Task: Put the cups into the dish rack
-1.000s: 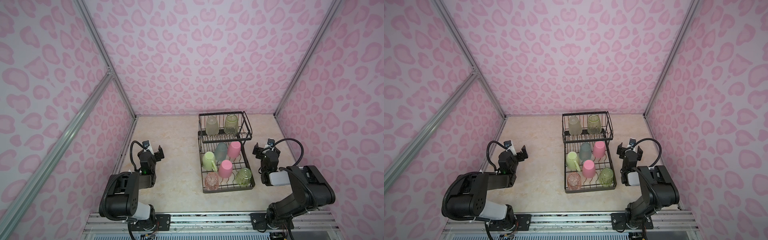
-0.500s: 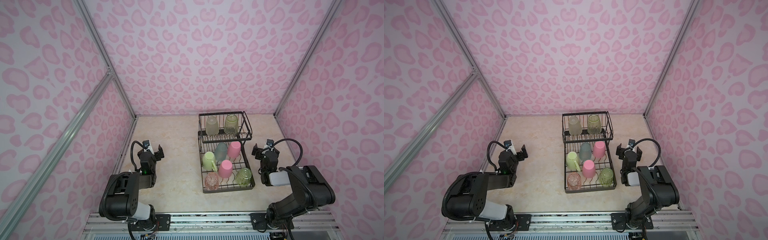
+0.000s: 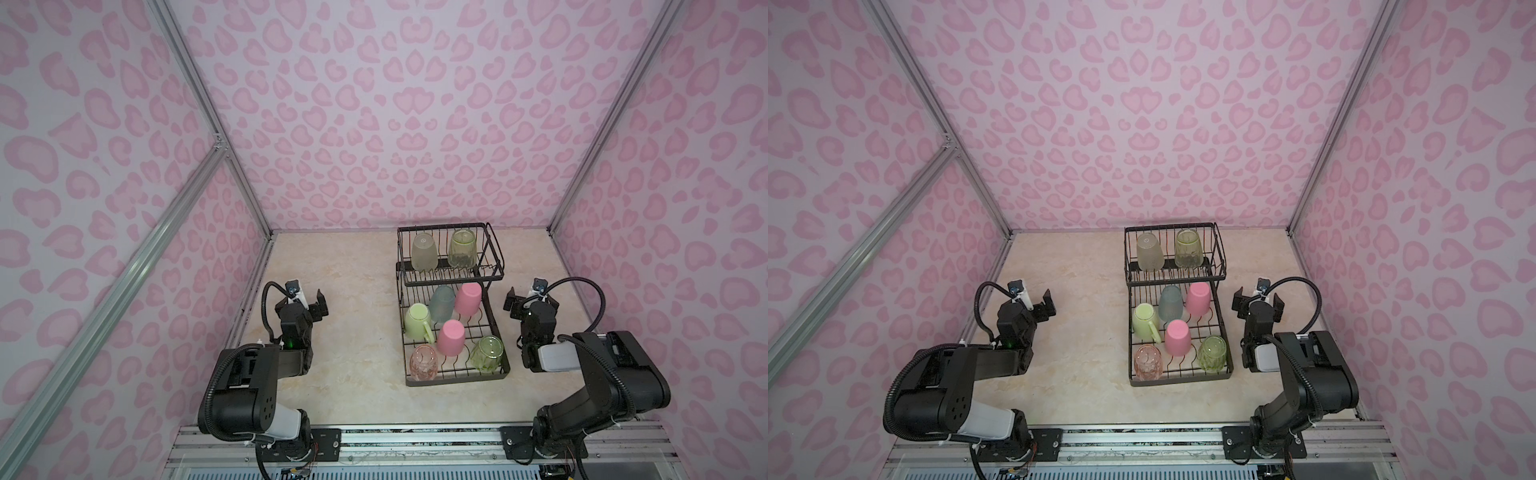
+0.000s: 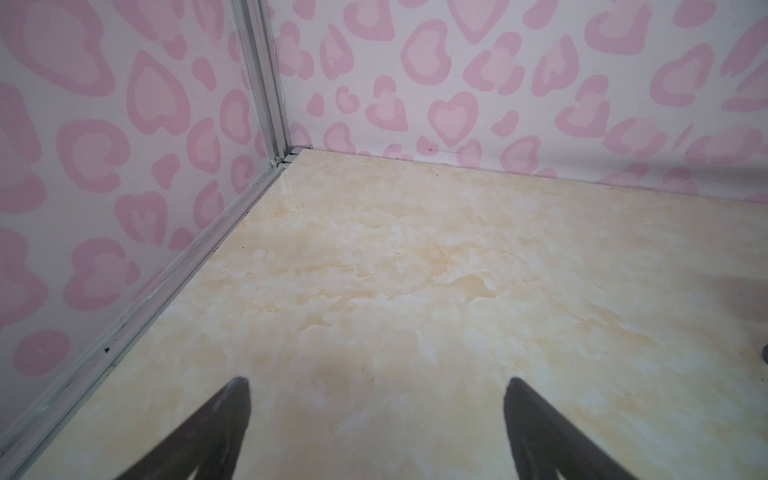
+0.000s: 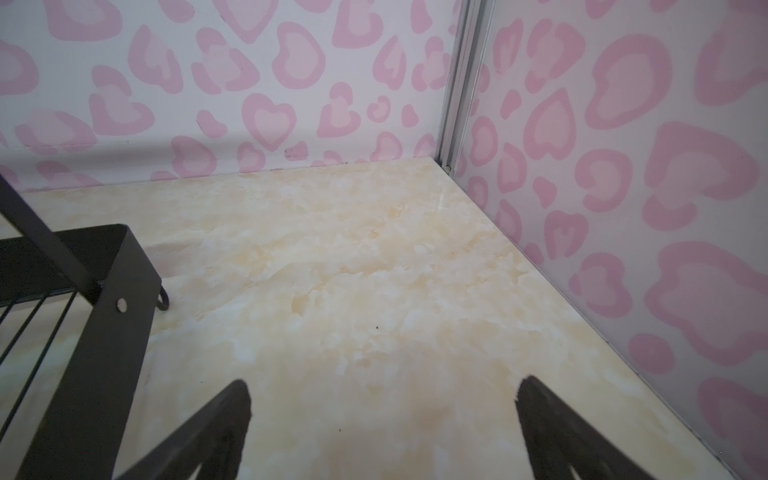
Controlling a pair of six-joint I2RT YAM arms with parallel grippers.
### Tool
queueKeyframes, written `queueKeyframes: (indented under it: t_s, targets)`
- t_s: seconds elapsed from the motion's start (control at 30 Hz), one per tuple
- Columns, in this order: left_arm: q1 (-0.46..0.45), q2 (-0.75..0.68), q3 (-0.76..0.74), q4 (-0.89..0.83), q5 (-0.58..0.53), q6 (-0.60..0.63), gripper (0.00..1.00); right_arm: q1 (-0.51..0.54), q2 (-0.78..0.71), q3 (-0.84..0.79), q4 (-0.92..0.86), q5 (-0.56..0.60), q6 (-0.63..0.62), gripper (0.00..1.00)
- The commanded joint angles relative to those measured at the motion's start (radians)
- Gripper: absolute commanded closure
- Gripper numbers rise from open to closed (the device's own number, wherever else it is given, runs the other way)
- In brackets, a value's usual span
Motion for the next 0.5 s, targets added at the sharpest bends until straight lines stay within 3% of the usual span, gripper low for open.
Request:
queueKeyframes:
  t_s: [0.0, 0.47]
  targets:
    - [-0.001, 0.004, 0.011, 0.019, -0.008, 0.007, 0.03, 0.001, -0.001, -0.003, 0.003, 0.002, 0.001, 0.01]
    - [0.000, 0.001, 0.011, 0.018, -0.009, 0.005, 0.03, 0.000, -0.002, -0.004, 0.004, 0.002, 0.002, 0.01]
